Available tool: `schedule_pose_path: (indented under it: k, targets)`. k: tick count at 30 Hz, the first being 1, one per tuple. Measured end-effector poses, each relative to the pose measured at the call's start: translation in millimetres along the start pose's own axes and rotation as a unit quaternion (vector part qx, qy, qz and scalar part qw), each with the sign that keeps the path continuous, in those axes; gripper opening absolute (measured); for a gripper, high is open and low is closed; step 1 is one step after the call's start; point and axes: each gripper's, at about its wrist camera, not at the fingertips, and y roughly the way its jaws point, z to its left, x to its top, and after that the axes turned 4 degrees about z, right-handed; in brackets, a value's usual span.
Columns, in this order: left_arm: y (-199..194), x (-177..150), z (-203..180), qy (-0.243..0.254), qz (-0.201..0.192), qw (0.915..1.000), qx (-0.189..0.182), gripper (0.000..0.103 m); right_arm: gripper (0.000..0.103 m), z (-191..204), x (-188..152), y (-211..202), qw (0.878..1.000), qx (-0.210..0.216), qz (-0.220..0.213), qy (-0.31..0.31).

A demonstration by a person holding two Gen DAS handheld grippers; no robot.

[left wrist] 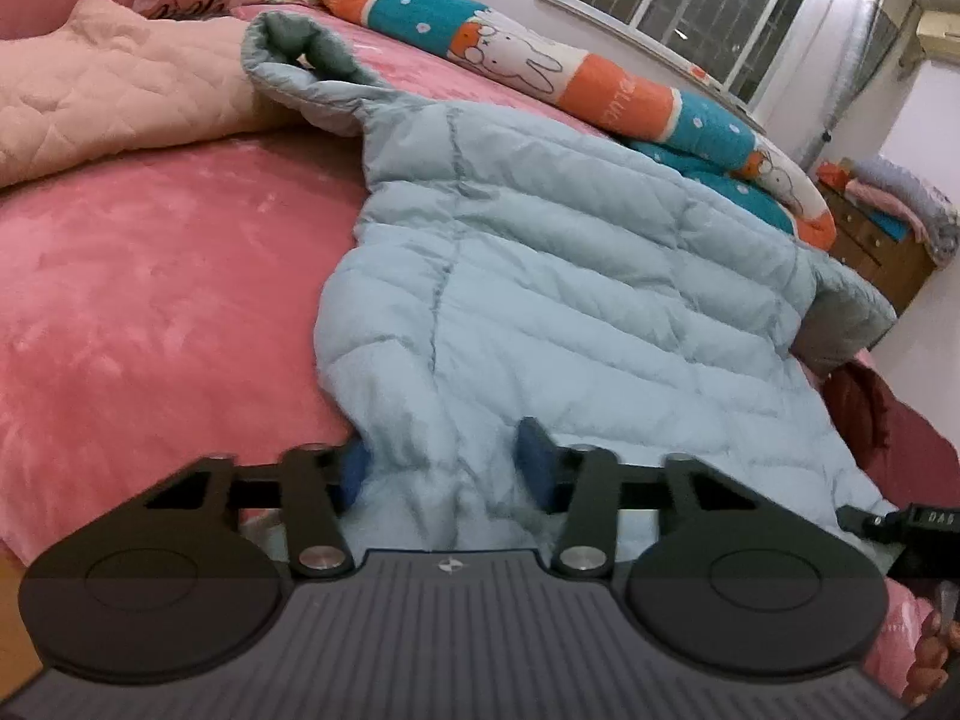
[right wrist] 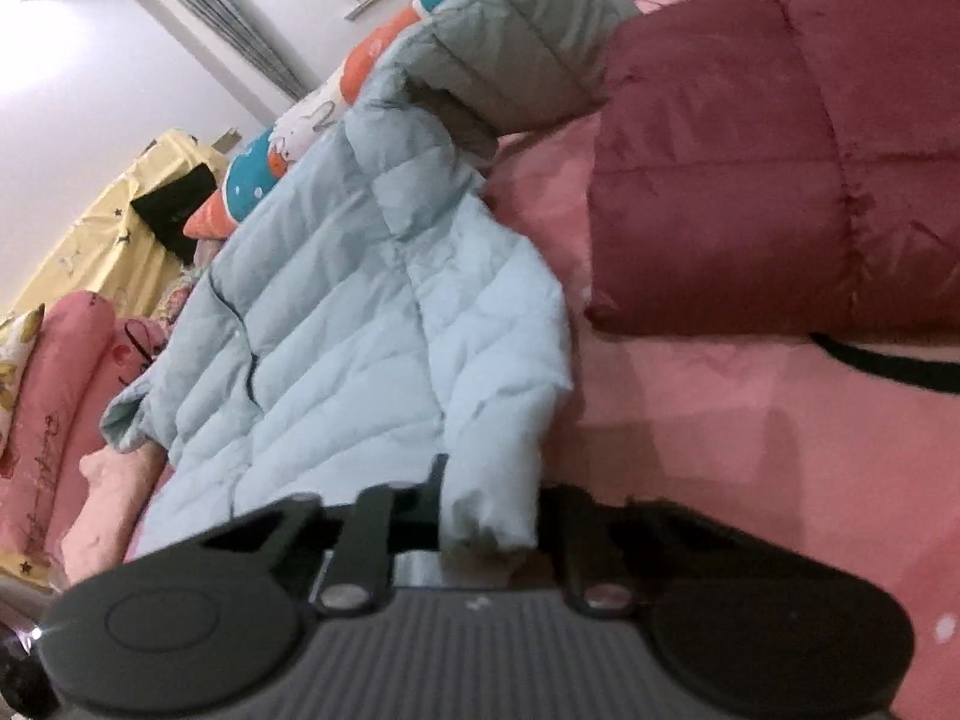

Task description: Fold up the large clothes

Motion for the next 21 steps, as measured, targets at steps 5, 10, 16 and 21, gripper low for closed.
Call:
schedule_pose_path:
  k: [5, 10, 16, 21]
  targets:
    - [-20, 2, -9, -0.001, -0.006, 1.0, 0.0, 0.015, 0.004, 22, -7, -18, 0.999, 0.008, -0.015, -0.027]
    - [-49, 9, -14, 0.006, -0.015, 0.9998, -0.008, 0.011, 0.003, 40, -11, -51, 0.998, 0.028, -0.034, -0.054]
    - [-86, 7, -17, 0.033, -0.014, 0.9992, -0.019, 0.011, 0.003, 54, -27, -89, 0.995, 0.038, -0.03, -0.087]
    - [-111, -4, -18, 0.051, -0.005, 0.9983, -0.027, 0.011, 0.003, 53, -49, -115, 0.995, 0.04, -0.01, -0.09]
